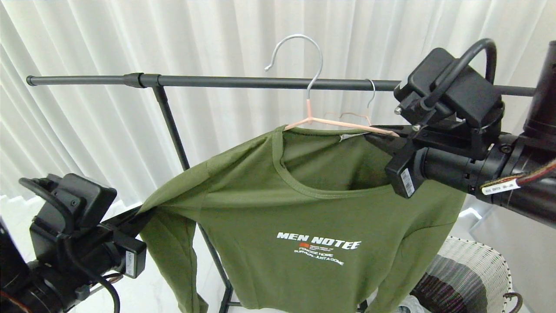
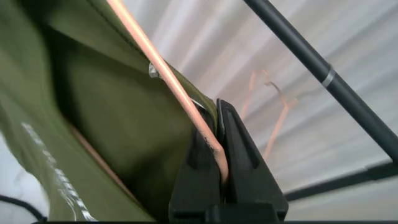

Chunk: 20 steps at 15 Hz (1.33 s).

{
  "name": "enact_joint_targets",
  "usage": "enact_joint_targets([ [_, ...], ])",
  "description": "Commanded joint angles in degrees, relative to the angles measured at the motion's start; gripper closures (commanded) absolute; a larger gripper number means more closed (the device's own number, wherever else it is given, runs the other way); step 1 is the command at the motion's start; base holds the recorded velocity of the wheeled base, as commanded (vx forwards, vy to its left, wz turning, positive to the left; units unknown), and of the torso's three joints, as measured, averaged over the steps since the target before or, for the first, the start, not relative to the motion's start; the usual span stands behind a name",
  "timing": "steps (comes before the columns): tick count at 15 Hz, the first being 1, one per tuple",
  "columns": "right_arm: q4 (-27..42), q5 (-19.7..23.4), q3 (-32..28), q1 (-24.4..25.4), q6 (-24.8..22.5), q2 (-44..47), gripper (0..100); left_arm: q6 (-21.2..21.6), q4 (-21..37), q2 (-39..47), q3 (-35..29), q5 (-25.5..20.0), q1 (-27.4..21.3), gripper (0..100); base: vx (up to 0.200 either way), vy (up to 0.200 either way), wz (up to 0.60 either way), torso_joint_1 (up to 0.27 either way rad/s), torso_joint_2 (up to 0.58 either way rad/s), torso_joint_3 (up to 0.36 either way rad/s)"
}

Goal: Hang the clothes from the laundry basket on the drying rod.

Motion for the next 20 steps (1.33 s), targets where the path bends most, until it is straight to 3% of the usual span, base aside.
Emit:
enact_joint_targets([
  [1,0.0,-1.0,-0.2,-1.6,0.0,-0.1,100,0.1,0.0,-3.4,0.9,0.0,-0.1,100,0.000,0.000,0.00,0.000,0.00,0.000],
  [8,0.0,-2.0,-1.7,-2.5,0.3,0.0,100,4.5,0.0,-3.9,3.7,0.2,-2.1,100,0.000,0.000,0.00,0.000,0.00,0.000],
  [9,0.0,-2.0,-1.7,-2.5,0.3,0.0,100,4.5,0.0,-4.0,3.7,0.2,-2.1,0,0.000,0.000,0.00,0.000,0.00,0.000],
  [14,0.4,-2.6,-1.7,-2.9,0.3,-0.1,100,5.9,0.0,-5.5,3.6,0.1,-2.1,0,0.000,0.000,0.00,0.000,0.00,0.000],
  [18,0.6,-9.1,-1.7,-4.1,0.3,1.9,100,10.5,0.0,-6.7,3.8,0.2,-2.0,0,0.000,0.000,0.00,0.000,0.00,0.000],
  [20,0.6,-13.9,-1.7,-5.2,0.3,3.4,100,10.8,-0.1,-6.8,3.5,0.2,-2.0,0,0.000,0.000,0.00,0.000,0.00,0.000],
])
